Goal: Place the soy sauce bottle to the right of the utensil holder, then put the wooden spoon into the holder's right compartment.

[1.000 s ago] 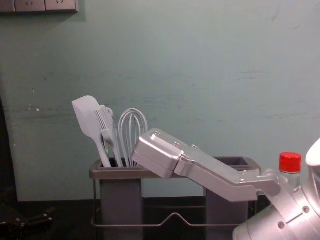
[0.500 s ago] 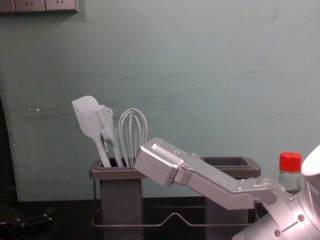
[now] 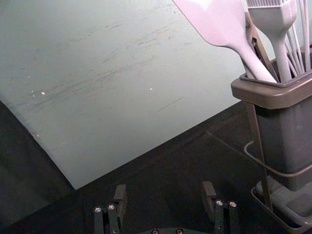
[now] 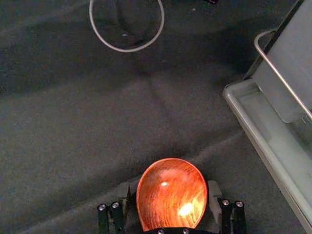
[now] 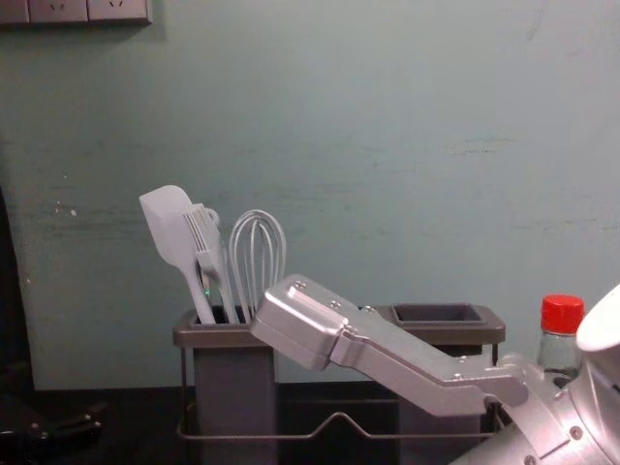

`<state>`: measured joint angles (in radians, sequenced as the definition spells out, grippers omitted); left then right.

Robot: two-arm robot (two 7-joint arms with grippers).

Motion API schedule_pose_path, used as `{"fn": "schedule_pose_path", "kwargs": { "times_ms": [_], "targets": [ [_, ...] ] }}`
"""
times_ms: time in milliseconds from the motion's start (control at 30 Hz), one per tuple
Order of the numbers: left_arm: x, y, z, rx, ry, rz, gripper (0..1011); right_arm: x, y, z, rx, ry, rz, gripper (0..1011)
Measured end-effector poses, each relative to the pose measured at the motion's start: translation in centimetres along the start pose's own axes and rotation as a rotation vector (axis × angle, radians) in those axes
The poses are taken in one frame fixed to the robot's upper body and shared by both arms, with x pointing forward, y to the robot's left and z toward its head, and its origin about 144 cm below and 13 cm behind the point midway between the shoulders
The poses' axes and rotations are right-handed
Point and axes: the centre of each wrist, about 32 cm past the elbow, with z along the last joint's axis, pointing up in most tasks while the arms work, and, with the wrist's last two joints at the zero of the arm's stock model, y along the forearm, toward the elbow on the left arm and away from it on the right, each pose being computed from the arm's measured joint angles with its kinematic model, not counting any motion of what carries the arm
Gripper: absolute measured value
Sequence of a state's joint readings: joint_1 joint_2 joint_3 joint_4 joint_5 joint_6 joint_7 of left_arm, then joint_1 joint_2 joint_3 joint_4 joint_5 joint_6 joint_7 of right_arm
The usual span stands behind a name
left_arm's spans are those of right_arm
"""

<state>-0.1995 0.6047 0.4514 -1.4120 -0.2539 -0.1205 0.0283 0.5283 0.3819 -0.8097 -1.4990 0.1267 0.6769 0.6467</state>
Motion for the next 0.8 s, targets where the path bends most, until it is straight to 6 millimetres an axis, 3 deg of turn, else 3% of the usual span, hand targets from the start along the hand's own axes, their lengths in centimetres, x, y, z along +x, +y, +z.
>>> {"fn": "schedule_pose_path", "kwargs": {
  "times_ms": [633, 800],
  "targets": [
    [0.0, 0.0, 0.0, 0.0, 0.0, 0.0, 1005, -0.02, 0.09, -0.08, 0.001, -0.003, -0.002, 1002],
    [0.0, 0.0, 0.0, 0.0, 0.0, 0.0, 1005, -0.01, 0.08, -0.07, 0.001, -0.002, -0.003, 907]
  ]
}}
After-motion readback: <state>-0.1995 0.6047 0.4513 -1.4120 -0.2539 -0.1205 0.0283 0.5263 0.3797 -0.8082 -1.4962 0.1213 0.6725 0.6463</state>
